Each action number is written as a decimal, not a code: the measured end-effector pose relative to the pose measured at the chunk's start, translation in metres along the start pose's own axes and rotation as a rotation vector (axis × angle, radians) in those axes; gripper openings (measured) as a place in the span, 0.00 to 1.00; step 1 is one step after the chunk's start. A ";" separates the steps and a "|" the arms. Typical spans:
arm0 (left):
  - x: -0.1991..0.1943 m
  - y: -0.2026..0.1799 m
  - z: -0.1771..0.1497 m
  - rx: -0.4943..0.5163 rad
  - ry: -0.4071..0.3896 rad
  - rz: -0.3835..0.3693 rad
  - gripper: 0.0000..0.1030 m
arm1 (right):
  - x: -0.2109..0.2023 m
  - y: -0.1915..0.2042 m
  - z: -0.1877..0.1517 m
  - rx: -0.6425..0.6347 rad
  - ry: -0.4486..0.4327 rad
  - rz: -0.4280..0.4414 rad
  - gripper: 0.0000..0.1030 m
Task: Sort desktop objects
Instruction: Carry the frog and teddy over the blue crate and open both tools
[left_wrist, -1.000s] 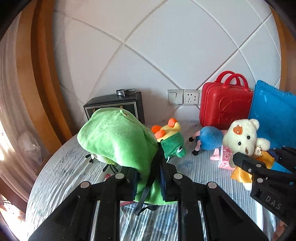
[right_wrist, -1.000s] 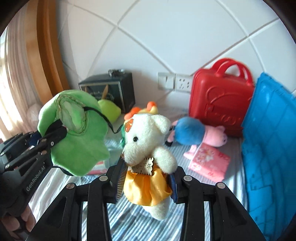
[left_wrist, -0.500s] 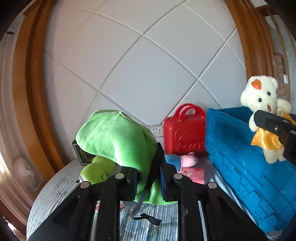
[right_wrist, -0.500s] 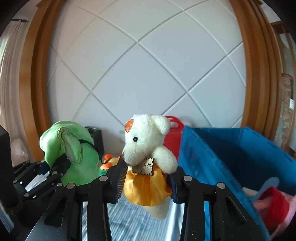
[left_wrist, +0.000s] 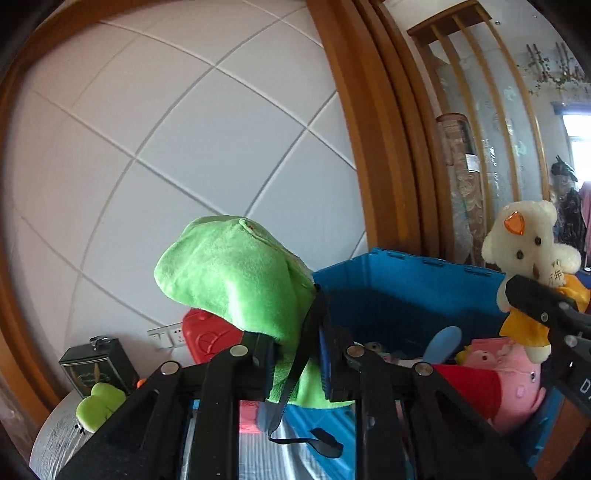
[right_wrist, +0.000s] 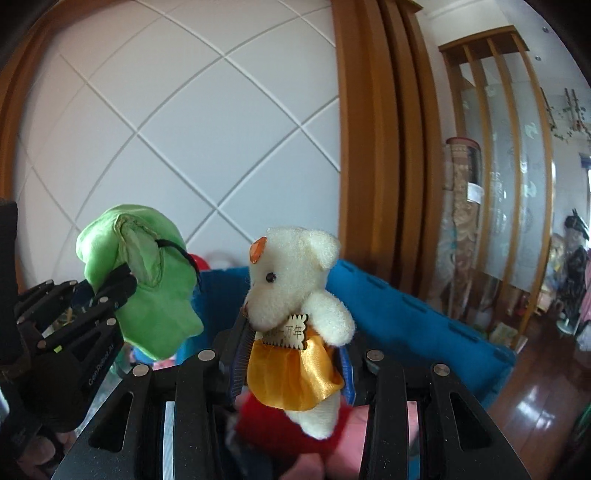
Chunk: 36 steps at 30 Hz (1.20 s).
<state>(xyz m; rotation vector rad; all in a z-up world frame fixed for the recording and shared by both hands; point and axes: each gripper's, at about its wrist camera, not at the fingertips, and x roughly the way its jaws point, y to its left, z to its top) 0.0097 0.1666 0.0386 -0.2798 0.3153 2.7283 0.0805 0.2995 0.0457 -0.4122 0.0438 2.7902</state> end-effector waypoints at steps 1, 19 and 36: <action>0.006 -0.011 0.003 0.013 0.021 -0.015 0.18 | 0.003 -0.010 -0.001 0.006 0.010 -0.008 0.38; 0.034 -0.059 -0.008 0.065 0.119 -0.049 0.69 | 0.067 -0.073 -0.011 0.022 0.112 -0.010 0.44; 0.004 -0.031 -0.010 -0.039 0.069 -0.057 0.86 | 0.023 -0.078 0.000 -0.002 0.023 -0.086 1.00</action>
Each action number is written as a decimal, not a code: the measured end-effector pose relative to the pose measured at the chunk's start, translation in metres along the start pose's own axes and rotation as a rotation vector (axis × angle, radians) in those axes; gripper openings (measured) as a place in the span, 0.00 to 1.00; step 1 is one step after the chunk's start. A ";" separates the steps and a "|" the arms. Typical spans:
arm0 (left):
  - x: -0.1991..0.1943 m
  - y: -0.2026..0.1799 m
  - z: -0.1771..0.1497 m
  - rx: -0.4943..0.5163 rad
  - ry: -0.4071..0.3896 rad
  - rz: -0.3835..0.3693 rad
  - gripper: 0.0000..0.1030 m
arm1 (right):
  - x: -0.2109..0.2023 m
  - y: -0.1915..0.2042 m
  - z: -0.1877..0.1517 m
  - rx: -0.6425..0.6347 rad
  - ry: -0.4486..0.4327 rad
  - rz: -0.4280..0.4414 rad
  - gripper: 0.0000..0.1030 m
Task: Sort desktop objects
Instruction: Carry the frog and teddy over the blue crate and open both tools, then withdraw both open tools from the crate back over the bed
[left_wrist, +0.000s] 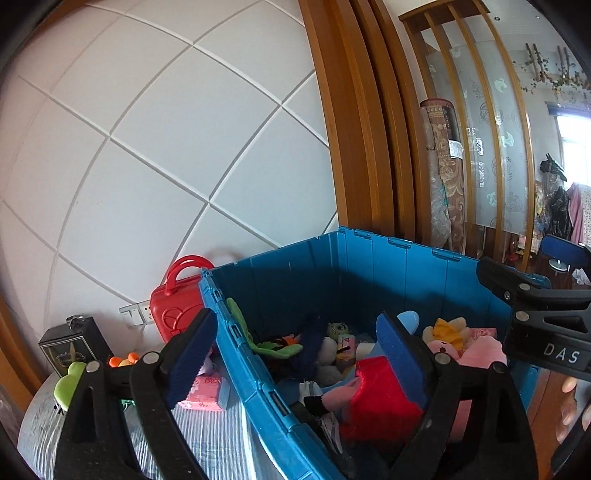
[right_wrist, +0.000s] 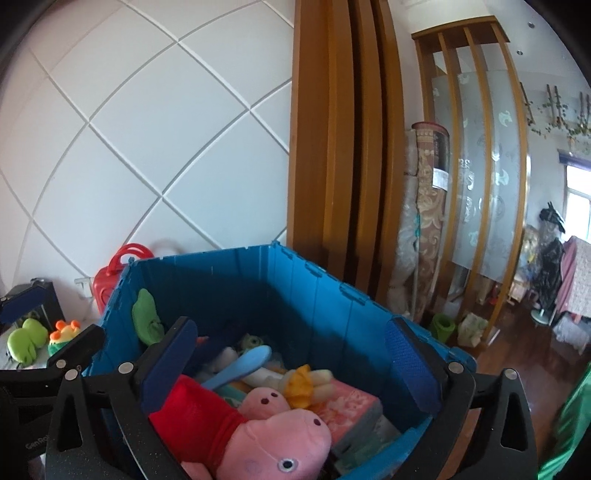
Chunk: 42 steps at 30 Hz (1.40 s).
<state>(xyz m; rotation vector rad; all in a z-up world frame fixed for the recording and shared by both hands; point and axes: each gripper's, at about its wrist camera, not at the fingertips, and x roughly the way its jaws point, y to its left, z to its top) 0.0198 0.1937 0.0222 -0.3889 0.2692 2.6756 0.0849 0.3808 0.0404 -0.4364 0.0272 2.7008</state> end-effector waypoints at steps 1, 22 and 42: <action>-0.004 0.004 -0.001 -0.010 -0.006 0.004 0.87 | -0.004 0.002 0.000 0.000 -0.006 -0.001 1.00; -0.074 0.126 -0.047 -0.205 -0.076 0.251 0.97 | -0.065 0.118 -0.007 -0.076 -0.108 0.209 1.00; -0.086 0.348 -0.172 -0.327 0.192 0.519 0.97 | -0.004 0.330 -0.047 -0.179 0.095 0.462 1.00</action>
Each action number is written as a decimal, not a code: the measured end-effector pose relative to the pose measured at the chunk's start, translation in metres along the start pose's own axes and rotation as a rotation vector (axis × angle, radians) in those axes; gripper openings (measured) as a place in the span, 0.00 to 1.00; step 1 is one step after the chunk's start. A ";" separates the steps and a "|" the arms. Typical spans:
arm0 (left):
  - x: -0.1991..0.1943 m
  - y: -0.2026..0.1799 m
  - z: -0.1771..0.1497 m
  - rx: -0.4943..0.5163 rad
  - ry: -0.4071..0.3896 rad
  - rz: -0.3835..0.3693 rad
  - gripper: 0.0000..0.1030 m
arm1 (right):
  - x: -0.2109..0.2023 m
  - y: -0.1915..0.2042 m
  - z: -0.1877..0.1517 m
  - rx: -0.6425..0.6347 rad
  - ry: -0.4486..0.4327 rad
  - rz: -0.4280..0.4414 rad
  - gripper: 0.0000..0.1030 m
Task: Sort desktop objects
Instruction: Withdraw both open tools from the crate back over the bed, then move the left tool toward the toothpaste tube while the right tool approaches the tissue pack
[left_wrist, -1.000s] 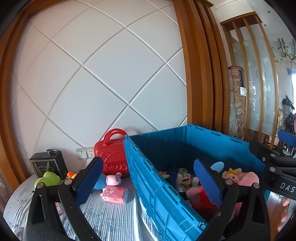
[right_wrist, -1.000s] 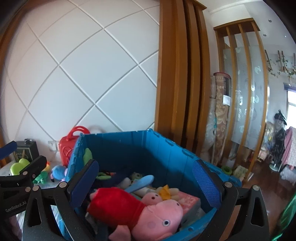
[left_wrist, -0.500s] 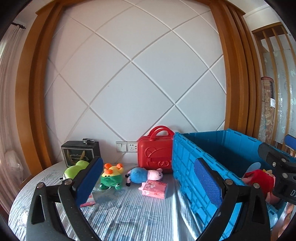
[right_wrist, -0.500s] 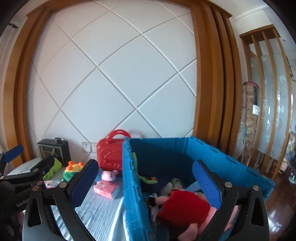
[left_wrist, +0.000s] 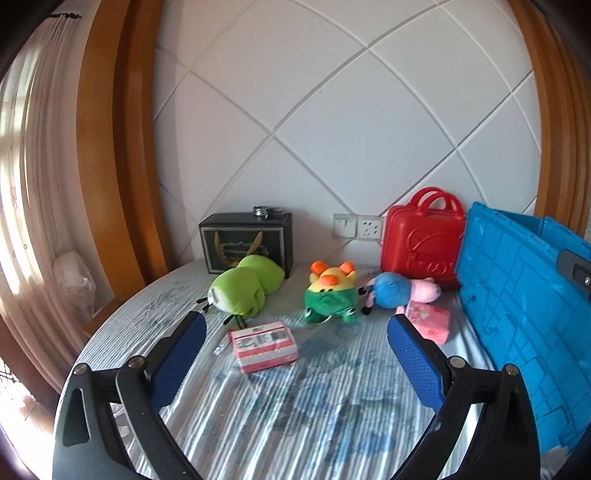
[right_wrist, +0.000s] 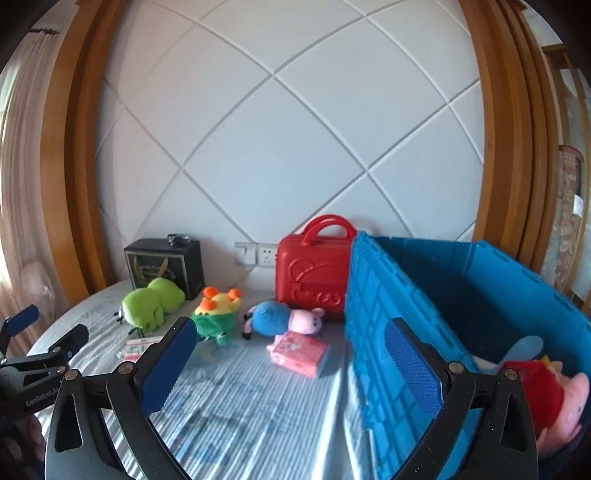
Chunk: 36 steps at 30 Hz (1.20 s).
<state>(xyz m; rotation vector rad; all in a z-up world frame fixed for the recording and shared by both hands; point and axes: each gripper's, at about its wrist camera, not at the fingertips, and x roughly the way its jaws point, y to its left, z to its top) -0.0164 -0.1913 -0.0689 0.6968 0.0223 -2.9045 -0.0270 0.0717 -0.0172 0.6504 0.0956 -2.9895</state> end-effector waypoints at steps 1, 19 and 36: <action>0.010 0.012 -0.004 0.003 0.020 0.015 0.97 | 0.012 0.004 -0.002 -0.004 0.023 0.005 1.00; 0.219 0.128 -0.050 -0.070 0.328 0.150 0.97 | 0.221 0.043 -0.057 -0.052 0.399 0.000 1.00; 0.345 0.162 -0.110 -0.033 0.499 0.089 0.72 | 0.334 0.199 -0.137 -0.194 0.619 0.260 1.00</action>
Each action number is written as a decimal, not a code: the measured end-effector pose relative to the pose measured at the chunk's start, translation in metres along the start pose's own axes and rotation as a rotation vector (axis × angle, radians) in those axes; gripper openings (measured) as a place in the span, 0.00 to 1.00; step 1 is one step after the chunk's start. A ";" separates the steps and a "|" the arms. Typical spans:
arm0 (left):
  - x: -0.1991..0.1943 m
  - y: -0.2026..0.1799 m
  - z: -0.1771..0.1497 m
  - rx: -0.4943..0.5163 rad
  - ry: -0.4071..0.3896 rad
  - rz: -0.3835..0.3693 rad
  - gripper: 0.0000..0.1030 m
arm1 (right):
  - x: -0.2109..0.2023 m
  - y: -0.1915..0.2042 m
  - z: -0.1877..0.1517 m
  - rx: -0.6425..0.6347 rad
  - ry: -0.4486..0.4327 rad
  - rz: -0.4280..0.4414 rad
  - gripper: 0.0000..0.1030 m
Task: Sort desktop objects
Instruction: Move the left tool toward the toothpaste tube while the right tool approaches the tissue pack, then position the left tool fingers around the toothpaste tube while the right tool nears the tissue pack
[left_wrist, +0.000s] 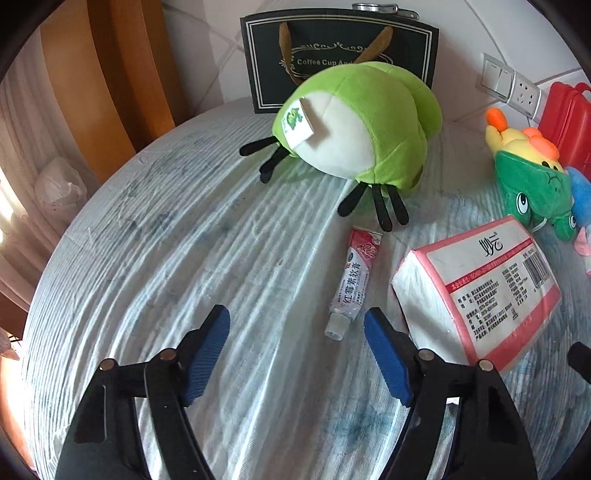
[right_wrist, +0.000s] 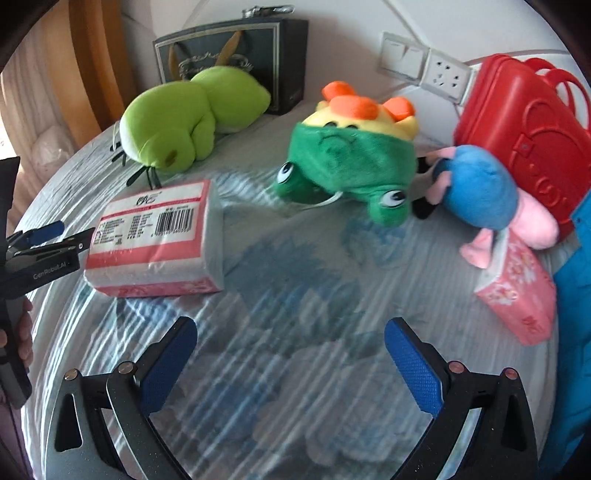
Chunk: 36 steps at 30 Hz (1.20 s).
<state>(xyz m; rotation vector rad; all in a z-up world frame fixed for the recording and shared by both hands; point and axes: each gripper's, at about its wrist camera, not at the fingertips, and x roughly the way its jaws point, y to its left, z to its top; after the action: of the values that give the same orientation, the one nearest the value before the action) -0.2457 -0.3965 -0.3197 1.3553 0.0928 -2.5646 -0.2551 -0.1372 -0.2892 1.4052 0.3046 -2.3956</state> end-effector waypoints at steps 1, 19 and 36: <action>0.004 -0.002 -0.001 0.000 0.003 -0.009 0.68 | 0.008 0.005 0.003 -0.004 0.006 0.012 1.00; -0.030 -0.005 -0.014 -0.038 -0.022 -0.084 0.11 | 0.000 0.057 0.031 -0.011 -0.056 0.203 1.00; -0.012 -0.016 0.002 -0.036 0.008 -0.152 0.16 | -0.004 -0.009 0.041 0.161 -0.079 0.058 1.00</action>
<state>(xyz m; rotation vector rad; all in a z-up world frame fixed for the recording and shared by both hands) -0.2449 -0.3794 -0.3094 1.3959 0.2521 -2.6668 -0.2893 -0.1430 -0.2659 1.3620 0.0514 -2.4669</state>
